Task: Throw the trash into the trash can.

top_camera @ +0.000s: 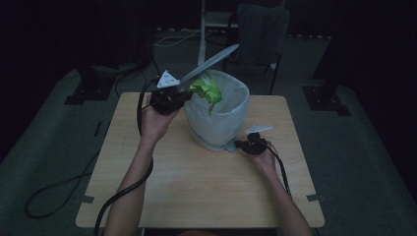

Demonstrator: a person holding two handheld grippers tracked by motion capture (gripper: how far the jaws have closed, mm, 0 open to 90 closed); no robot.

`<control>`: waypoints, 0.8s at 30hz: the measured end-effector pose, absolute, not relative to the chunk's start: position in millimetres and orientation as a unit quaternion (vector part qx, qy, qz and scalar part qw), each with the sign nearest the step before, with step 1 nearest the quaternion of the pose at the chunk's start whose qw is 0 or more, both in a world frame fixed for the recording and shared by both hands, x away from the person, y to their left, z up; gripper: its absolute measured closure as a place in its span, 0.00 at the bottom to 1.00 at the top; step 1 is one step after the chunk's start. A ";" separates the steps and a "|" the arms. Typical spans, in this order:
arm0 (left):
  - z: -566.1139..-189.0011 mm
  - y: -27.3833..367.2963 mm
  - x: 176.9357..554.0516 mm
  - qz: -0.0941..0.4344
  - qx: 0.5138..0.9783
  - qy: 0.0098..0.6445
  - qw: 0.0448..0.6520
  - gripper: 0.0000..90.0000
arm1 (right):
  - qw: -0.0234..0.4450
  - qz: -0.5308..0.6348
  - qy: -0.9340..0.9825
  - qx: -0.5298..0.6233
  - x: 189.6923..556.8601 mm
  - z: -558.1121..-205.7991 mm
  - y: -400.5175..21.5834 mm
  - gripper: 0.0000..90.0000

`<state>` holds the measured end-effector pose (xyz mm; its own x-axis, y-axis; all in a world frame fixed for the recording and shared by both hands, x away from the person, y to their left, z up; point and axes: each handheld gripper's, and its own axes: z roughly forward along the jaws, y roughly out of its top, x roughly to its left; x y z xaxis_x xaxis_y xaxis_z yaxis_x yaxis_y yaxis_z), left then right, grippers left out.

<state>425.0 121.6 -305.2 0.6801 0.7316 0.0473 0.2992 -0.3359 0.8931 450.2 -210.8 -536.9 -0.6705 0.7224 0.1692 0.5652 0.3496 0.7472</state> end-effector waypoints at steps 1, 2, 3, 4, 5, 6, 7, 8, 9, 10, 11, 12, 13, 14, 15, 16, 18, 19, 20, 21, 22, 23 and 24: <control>-305.3 120.4 425.7 0.227 0.785 0.329 0.474 0.98 | 0.096 0.412 0.816 0.394 450.3 -536.9 -210.7 1.00; -305.2 119.5 426.4 0.227 0.785 0.330 0.473 0.98 | 0.096 0.412 0.816 0.394 450.3 -536.9 -210.8 1.00; -305.3 118.7 427.3 0.226 0.785 0.330 0.473 0.98 | 0.095 0.412 0.816 0.394 450.3 -537.0 -210.9 1.00; -305.4 118.0 427.9 0.225 0.785 0.331 0.473 0.98 | 0.096 0.412 0.816 0.394 450.2 -537.0 -210.9 1.00; -305.5 117.1 429.3 0.225 0.785 0.331 0.472 0.98 | 0.096 0.412 0.816 0.394 450.2 -537.0 -210.9 1.00; -305.7 116.4 430.8 0.225 0.785 0.332 0.472 0.98 | 0.096 0.412 0.816 0.394 450.2 -537.0 -210.9 1.00; -305.9 115.8 432.1 0.224 0.784 0.334 0.472 0.98 | 0.096 0.412 0.816 0.394 450.2 -537.0 -210.9 1.00; -306.0 115.3 433.5 0.223 0.785 0.334 0.472 0.98 | 0.095 0.412 0.816 0.394 450.2 -537.0 -210.9 1.00; -306.1 114.6 434.5 0.223 0.785 0.336 0.471 0.98 | 0.096 0.412 0.816 0.394 450.2 -537.0 -211.0 1.00; -306.0 114.5 435.3 0.224 0.786 0.335 0.469 0.98 | 0.095 0.412 0.816 0.394 450.2 -537.0 -210.9 1.00; -306.1 113.9 436.5 0.223 0.785 0.336 0.470 0.98 | 0.095 0.413 0.816 0.395 450.1 -537.0 -210.9 1.00; -306.1 113.5 437.0 0.222 0.785 0.336 0.470 0.98 | 0.095 0.413 0.816 0.394 450.1 -537.0 -211.0 1.00; -306.0 113.2 437.5 0.222 0.785 0.337 0.471 0.98 | 0.095 0.412 0.816 0.394 450.2 -537.0 -210.9 1.00; -306.0 113.1 437.7 0.221 0.784 0.337 0.472 0.98 | 0.096 0.412 0.816 0.394 450.2 -537.0 -210.9 1.00; -305.9 113.0 437.9 0.221 0.784 0.337 0.472 0.98 | 0.095 0.412 0.816 0.394 450.1 -537.0 -210.9 1.00; -305.9 112.7 438.1 0.221 0.783 0.338 0.473 0.98 | 0.095 0.413 0.816 0.394 450.1 -537.0 -211.0 1.00; -305.9 112.8 438.4 0.221 0.782 0.339 0.473 0.98 | 0.096 0.413 0.815 0.394 450.0 -537.1 -210.9 1.00; -305.8 113.2 438.9 0.220 0.783 0.340 0.472 0.98 | 0.096 0.412 0.816 0.394 450.0 -537.1 -210.9 1.00; -305.8 113.2 438.9 0.220 0.783 0.340 0.472 0.98 | 0.096 0.412 0.816 0.394 450.0 -537.1 -210.9 1.00; -305.8 113.2 438.9 0.220 0.783 0.340 0.472 0.98 | 0.097 0.412 0.816 0.394 450.0 -537.0 -210.7 1.00; -306.4 112.8 439.8 0.214 0.784 0.337 0.475 0.95 | 0.097 0.412 0.816 0.394 449.9 -537.0 -210.6 1.00; -306.9 112.2 439.5 0.212 0.784 0.336 0.476 0.88 | 0.096 0.412 0.816 0.394 449.9 -537.0 -210.7 1.00; -307.5 111.7 439.1 0.211 0.786 0.334 0.475 0.82 | 0.097 0.412 0.816 0.394 449.9 -537.0 -210.7 1.00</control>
<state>439.1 111.7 -307.5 0.6872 0.7264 0.0143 0.3249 -0.3248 0.8882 449.9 -210.7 -537.0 -0.6704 0.7230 0.1670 0.5635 0.3497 0.7485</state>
